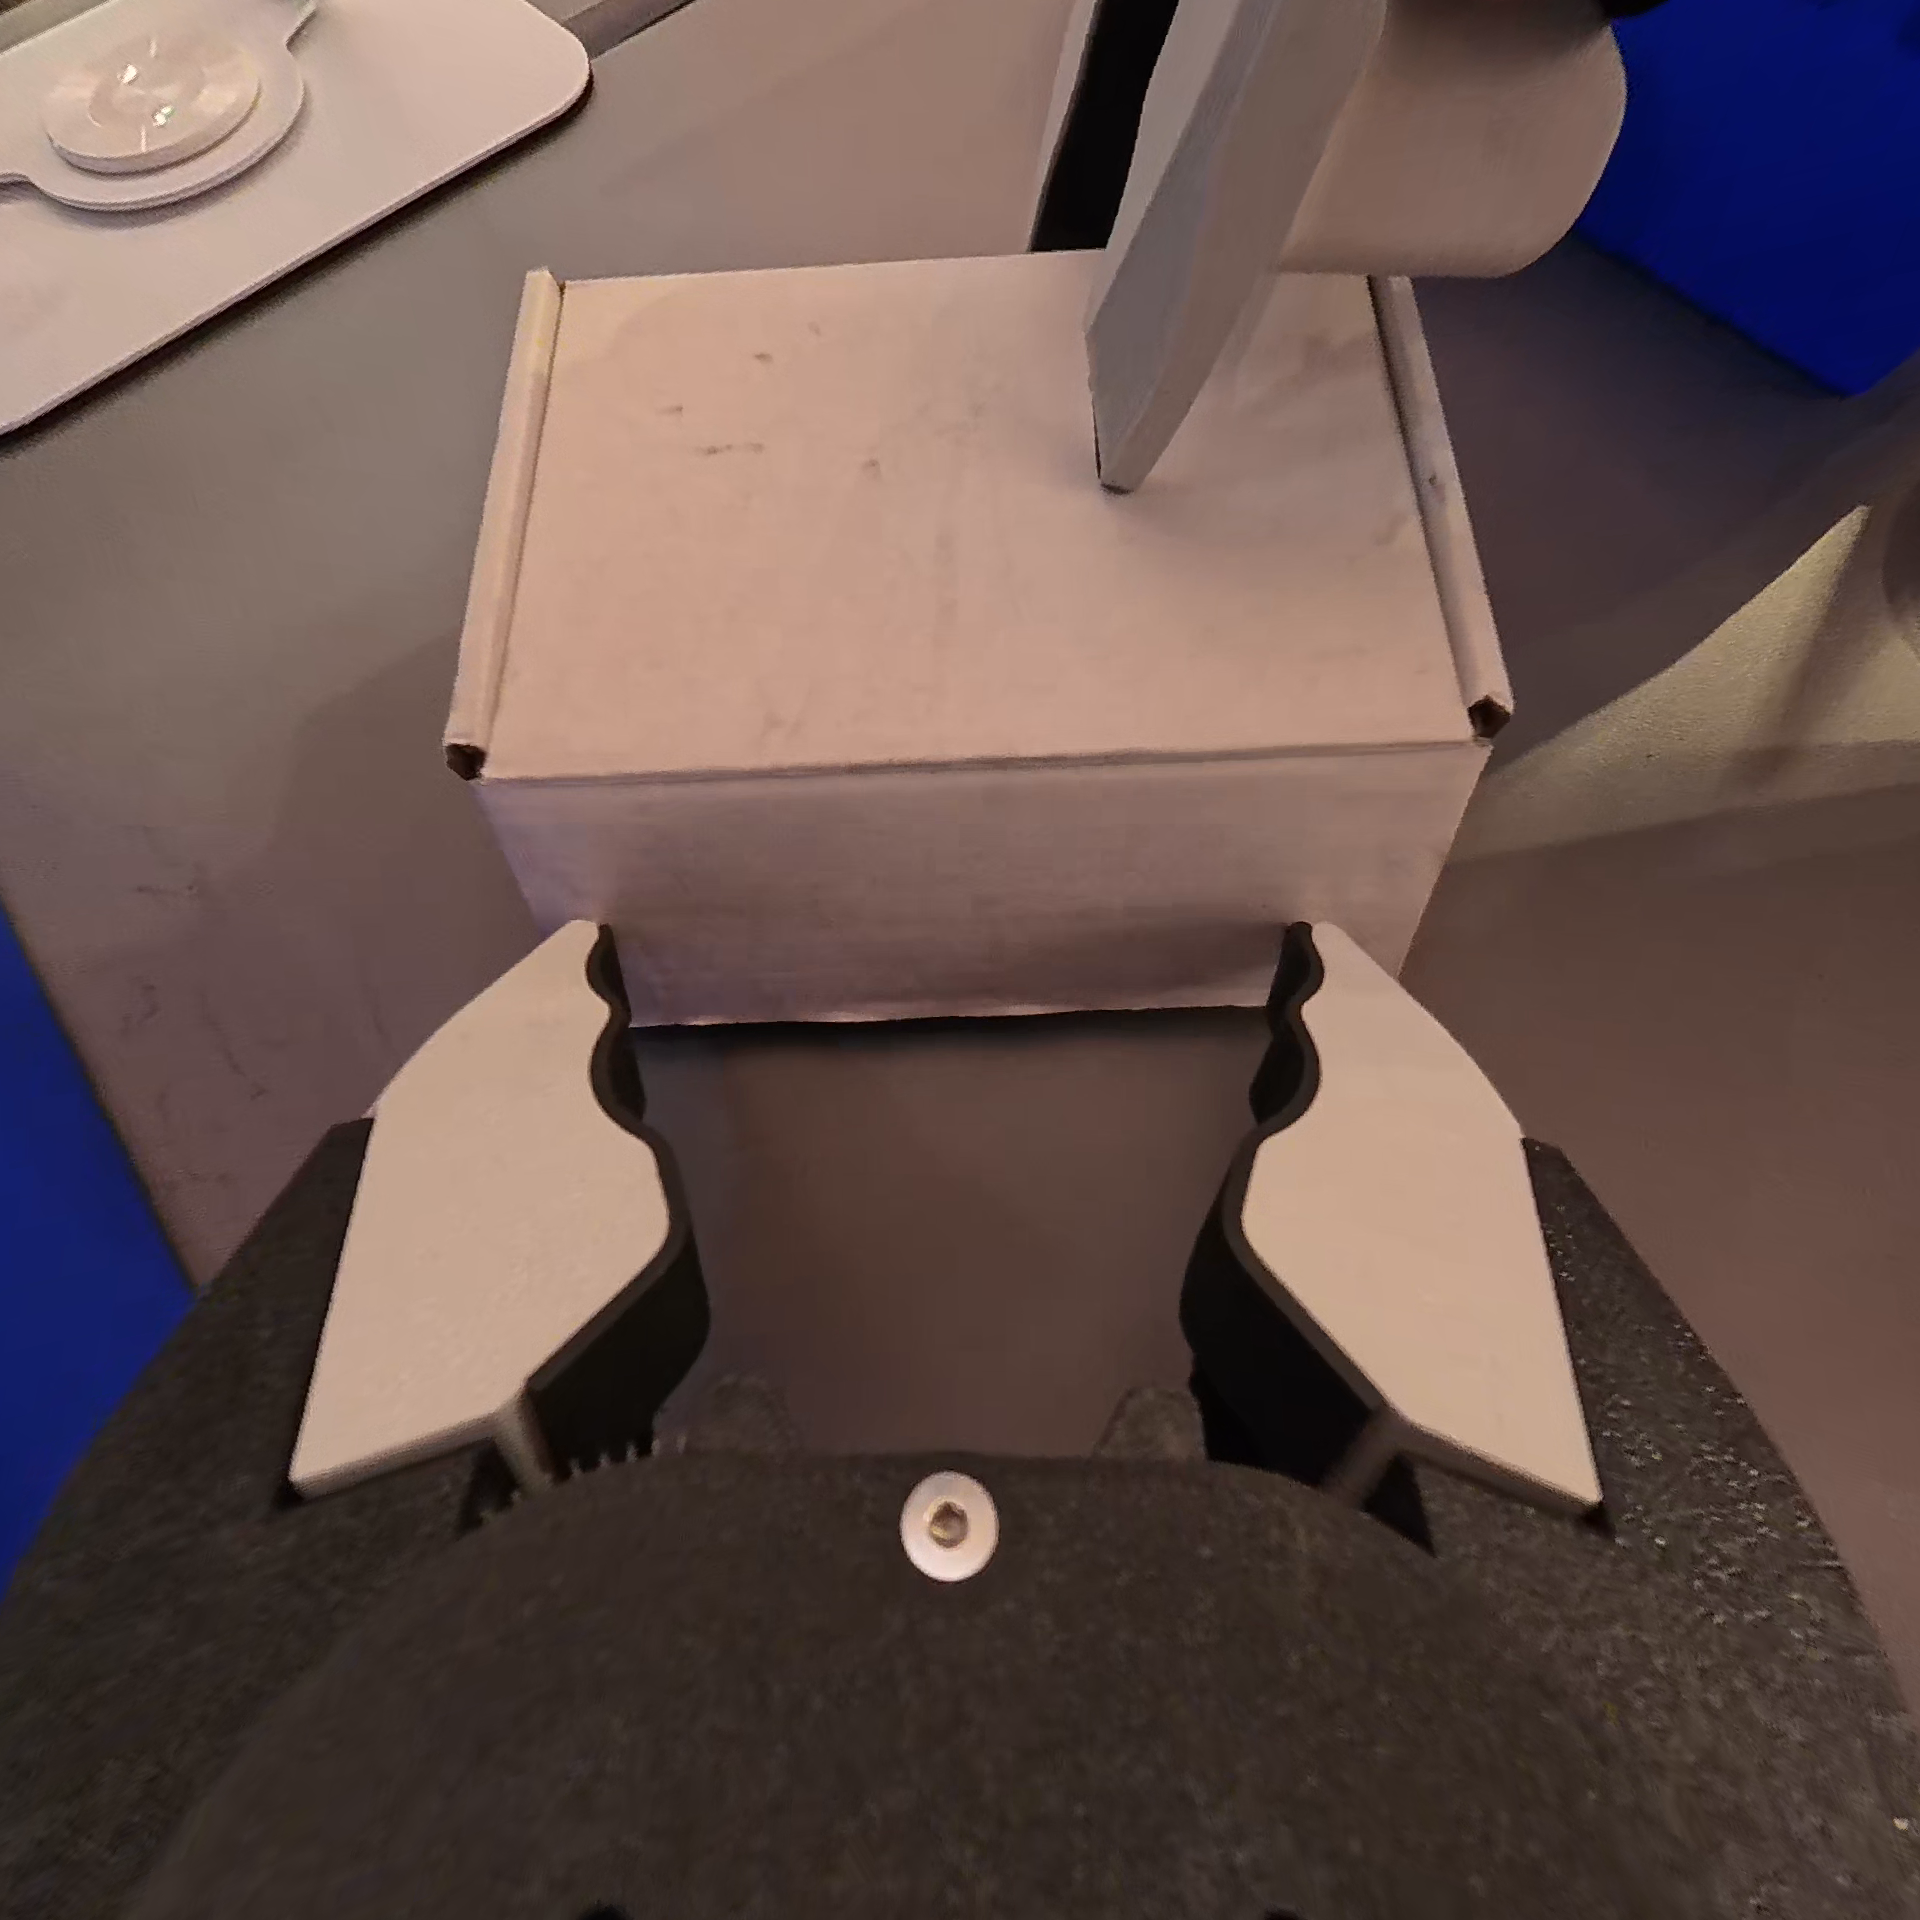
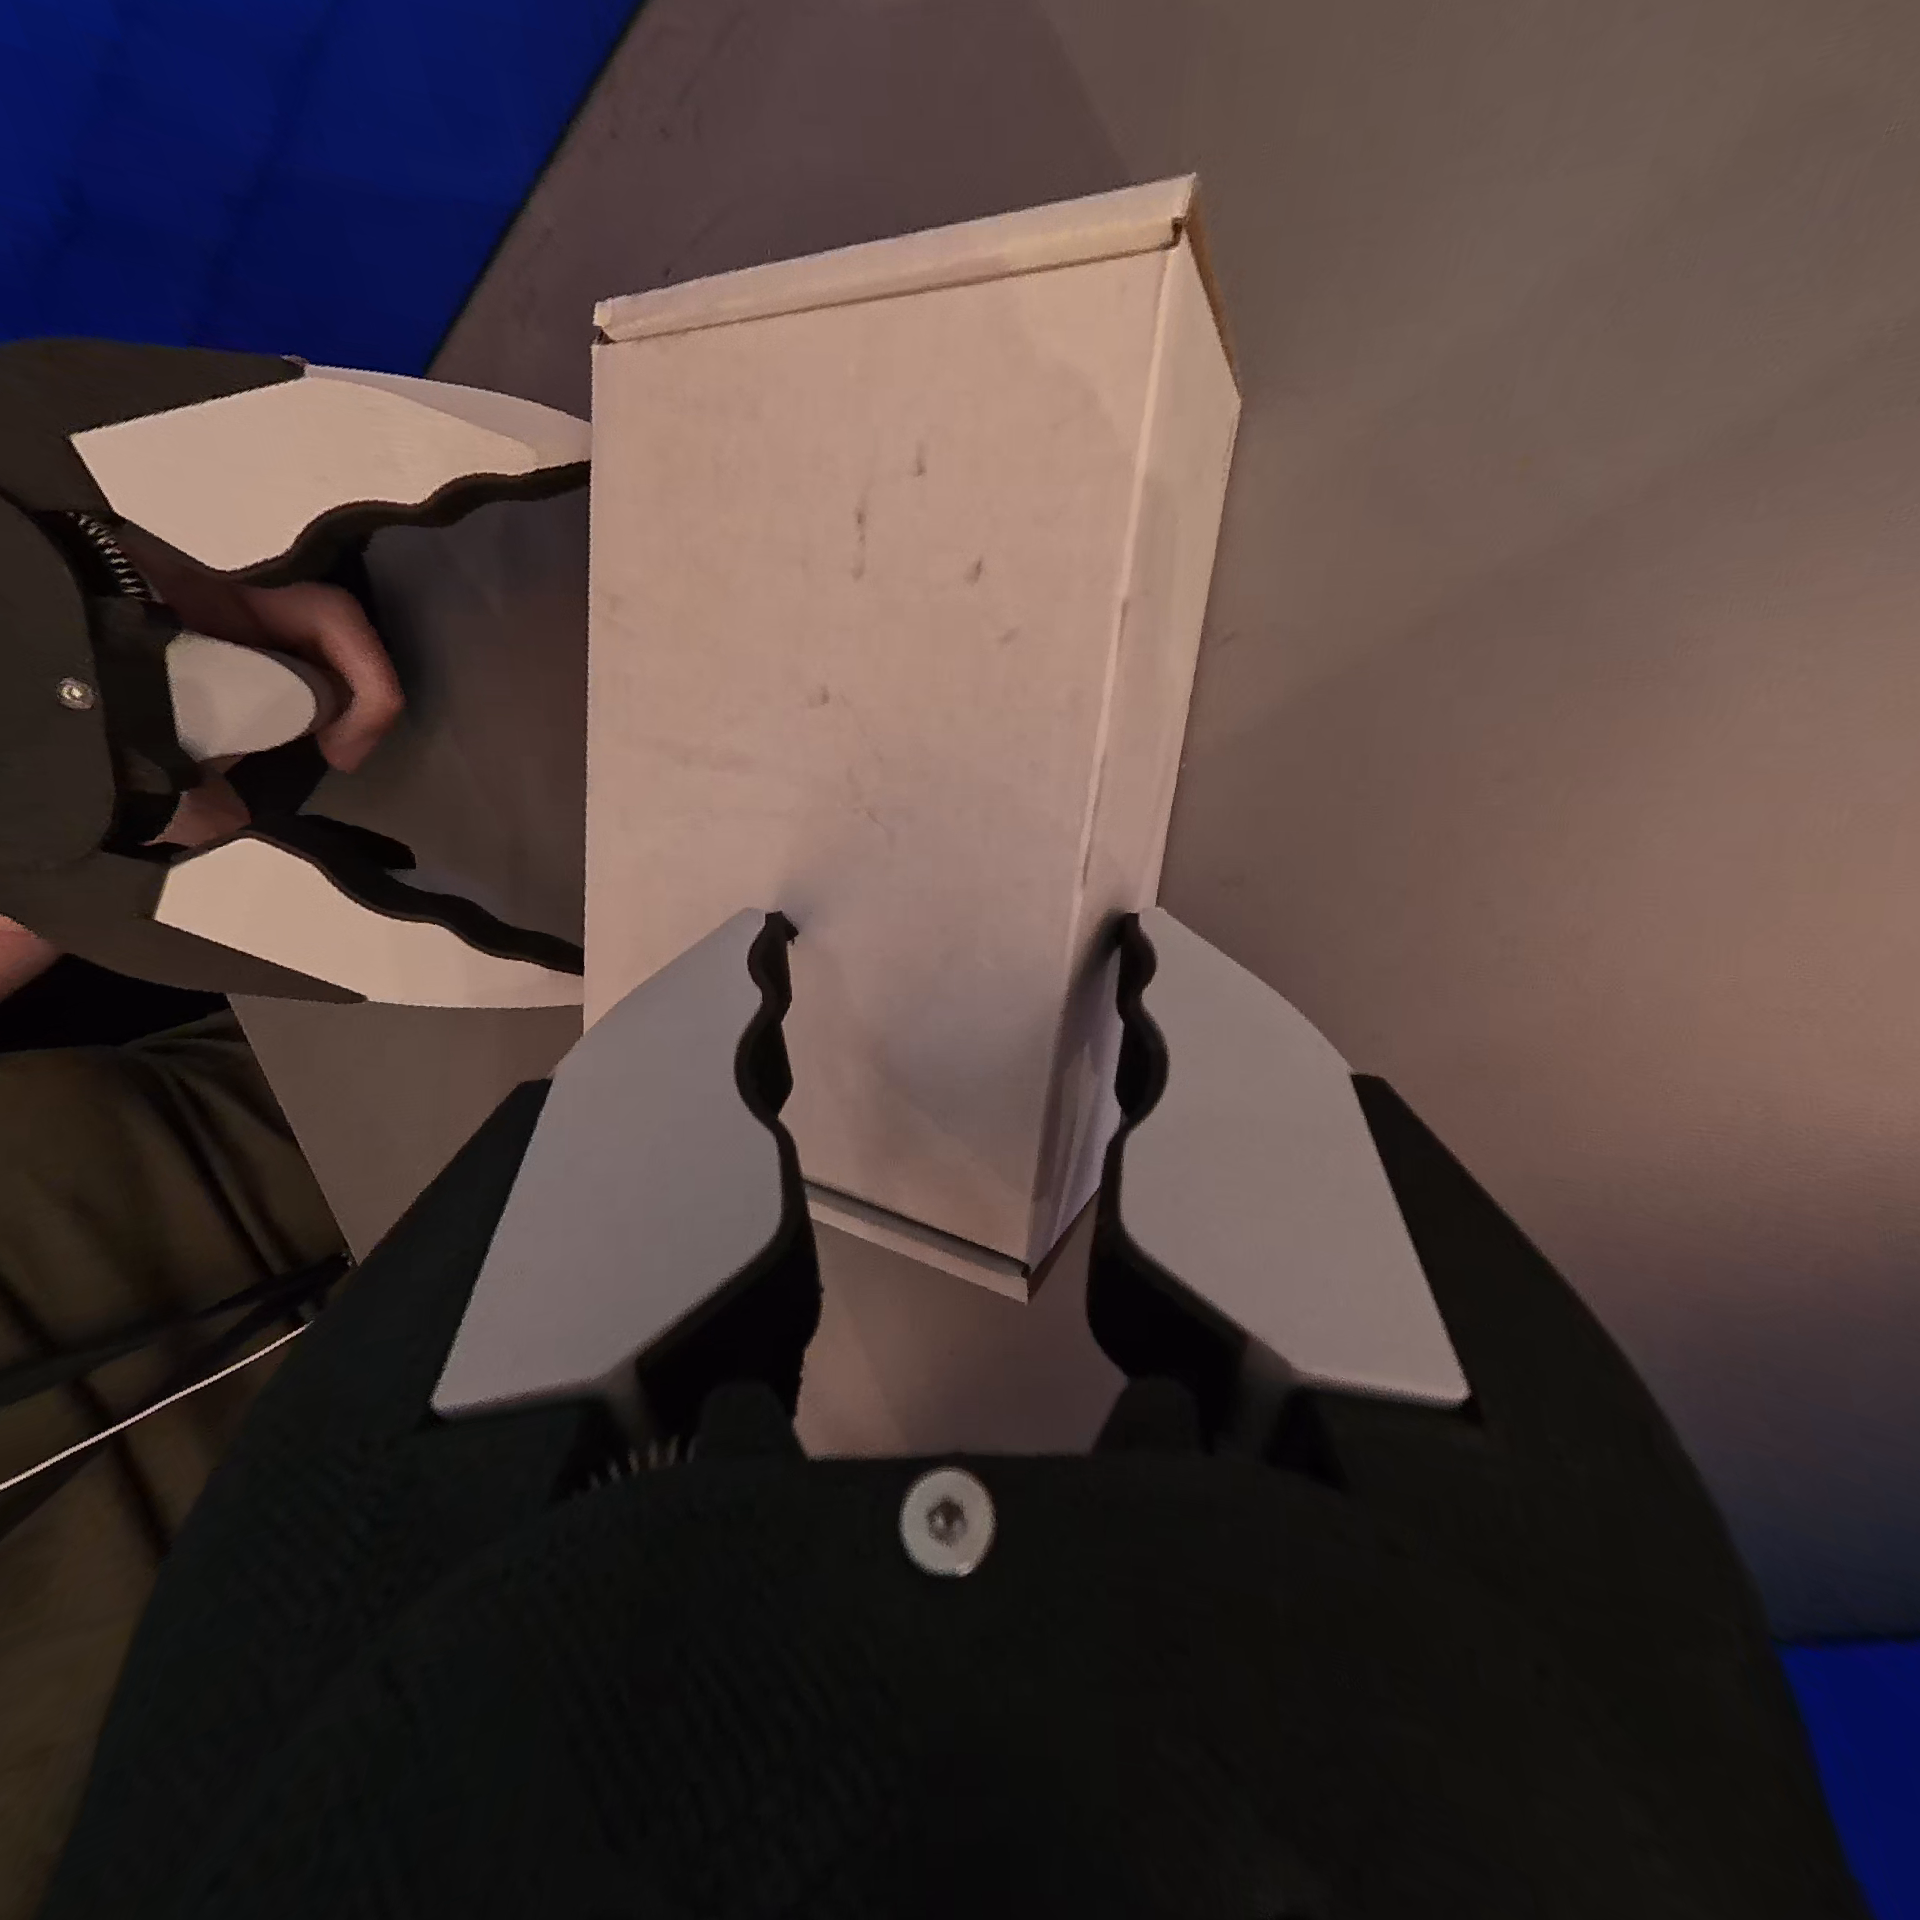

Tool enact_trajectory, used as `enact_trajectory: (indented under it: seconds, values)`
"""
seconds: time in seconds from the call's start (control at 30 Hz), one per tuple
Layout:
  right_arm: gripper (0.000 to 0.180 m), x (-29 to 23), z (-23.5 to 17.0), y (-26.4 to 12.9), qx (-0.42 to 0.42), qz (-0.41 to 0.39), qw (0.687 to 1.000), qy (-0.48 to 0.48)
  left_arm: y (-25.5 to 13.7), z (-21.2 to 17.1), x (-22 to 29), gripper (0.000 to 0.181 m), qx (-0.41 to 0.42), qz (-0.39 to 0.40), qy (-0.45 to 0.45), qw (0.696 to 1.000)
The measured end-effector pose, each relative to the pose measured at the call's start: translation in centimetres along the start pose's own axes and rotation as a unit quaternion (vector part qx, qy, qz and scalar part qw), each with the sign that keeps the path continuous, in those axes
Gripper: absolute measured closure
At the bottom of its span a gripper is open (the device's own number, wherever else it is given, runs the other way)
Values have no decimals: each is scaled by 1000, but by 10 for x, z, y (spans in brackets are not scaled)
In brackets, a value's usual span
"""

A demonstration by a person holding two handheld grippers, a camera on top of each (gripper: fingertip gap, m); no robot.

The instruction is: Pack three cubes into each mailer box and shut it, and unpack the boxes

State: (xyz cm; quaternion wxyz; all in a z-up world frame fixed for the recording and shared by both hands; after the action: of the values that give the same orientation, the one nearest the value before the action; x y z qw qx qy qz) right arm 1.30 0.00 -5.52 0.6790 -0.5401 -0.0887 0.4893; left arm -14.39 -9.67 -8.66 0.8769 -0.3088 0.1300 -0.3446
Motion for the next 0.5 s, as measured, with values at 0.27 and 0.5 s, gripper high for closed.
enact_trajectory:
  seconds: [0.27, 0.5]
  values:
    - [113, -1, -1, 2, -1, 4, 1000, -3, 7, 2, 0, 64, 1, -2, 4, 1000]
    - [113, 1, -1, 2, -1, 8, 1000, 2, 11, 3, -2, 64, 5, -10, 11, 1000]
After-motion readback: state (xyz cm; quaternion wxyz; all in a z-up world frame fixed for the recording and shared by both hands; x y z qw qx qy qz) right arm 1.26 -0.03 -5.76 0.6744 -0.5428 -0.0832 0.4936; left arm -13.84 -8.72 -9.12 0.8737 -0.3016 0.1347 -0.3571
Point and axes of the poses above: each gripper's, where its closed fingertips meet, y out along the fingers, z out of its top, x = y × z across the jaws, the point moved 8 cm from there along -y, back along the fingers, and after that the axes turned 3 degrees about -y, right-handed, at the moved point
